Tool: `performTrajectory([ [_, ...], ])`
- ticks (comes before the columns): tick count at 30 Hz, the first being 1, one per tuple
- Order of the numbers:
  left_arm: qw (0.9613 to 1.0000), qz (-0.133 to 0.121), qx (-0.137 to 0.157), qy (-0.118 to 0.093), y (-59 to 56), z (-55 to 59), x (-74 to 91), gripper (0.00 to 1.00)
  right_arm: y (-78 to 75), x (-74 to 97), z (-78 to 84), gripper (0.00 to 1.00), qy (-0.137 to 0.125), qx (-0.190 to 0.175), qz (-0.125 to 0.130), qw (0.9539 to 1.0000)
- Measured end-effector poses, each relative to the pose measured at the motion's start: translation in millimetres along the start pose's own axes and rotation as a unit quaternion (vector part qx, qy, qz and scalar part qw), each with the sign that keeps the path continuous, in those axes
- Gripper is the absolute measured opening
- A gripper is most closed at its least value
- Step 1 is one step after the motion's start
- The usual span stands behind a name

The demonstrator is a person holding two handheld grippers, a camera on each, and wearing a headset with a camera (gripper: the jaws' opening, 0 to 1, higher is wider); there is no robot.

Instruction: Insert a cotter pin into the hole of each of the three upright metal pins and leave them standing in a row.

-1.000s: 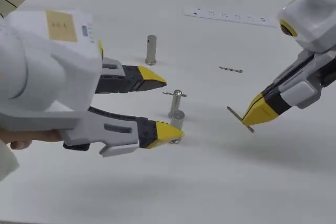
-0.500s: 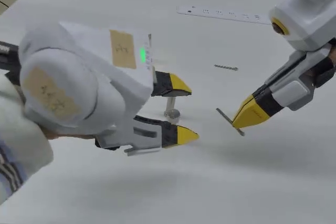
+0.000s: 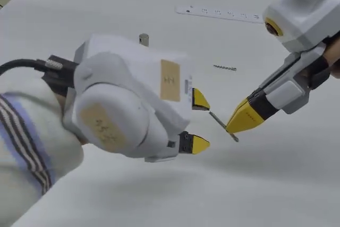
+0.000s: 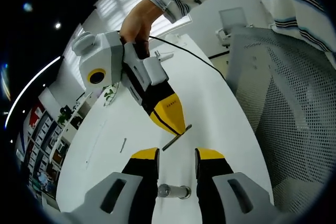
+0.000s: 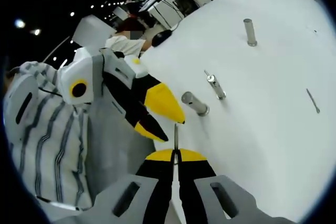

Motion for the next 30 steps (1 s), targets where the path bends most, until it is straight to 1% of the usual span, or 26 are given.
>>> performTrajectory([
  [3, 1.0, -0.007, -0.005, 0.0, 3.2, -1.0, -1.1, 0.24, 1.3, -1.6, -0.4, 0.03, 0.003, -0.001, -0.004, 1.0],
  [6, 0.9998, -0.01, -0.019, 0.0, 5.1, -2.4, -0.8, 0.16, 1.4, -2.3, -1.3, 0.03, 0.004, -0.003, -0.007, 1.0],
  [7, 0.9997, -0.01, -0.021, 0.0, 5.4, -2.4, -0.8, 0.13, 1.7, -2.5, -1.8, 0.03, 0.003, -0.004, -0.008, 1.0],
  [8, 0.9998, -0.006, -0.019, 0.0, 5.6, -2.4, -1.0, 0.12, 2.0, -2.7, -2.7, 0.03, 0.001, -0.005, -0.009, 0.9999],
  [10, 0.9998, -0.003, -0.021, 0.0, 5.8, -2.2, -1.3, 0.12, 3.1, -3.2, -4.0, 0.03, 0.001, -0.005, -0.01, 0.9999],
  [13, 0.9994, -0.001, -0.033, 0.005, 6.9, -2.1, -1.8, 0.09, 2.9, -2.9, -5.5, 0.03, 0.001, -0.005, -0.011, 0.9999],
  [15, 0.9994, 0.004, -0.033, 0.006, 7.1, -2.0, -2.1, 0.08, 3.0, -3.4, -5.0, 0.03, 0.004, -0.005, -0.011, 0.9999],
  [21, 0.9994, 0.009, -0.031, 0.009, 7.2, -1.4, -3.1, 0.07, 2.5, -3.1, -4.4, 0.03, 0.001, -0.006, -0.011, 0.9999],
  [24, 0.9992, 0.018, -0.033, 0.011, 5.6, -0.8, -3.7, 0.05, 3.5, -3.5, -2.8, 0.03, 0.002, -0.005, -0.012, 0.9999],
  [30, 0.9988, 0.026, -0.04, 0.011, 4.1, -1.4, -4.1, 0.04, 4.2, -3.9, -1.3, 0.03, 0.004, -0.007, -0.016, 0.9998],
])
Point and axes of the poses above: the centre of the closed fingertips' face, and the gripper's own axes: x roughly backward along the fingers, y roughly to its left, z roughly out of its underside, the point moved 4 cm from there along x, roughly backward along the fingers, and after that the axes turned 12 degrees about y, right-handed, at the moved point
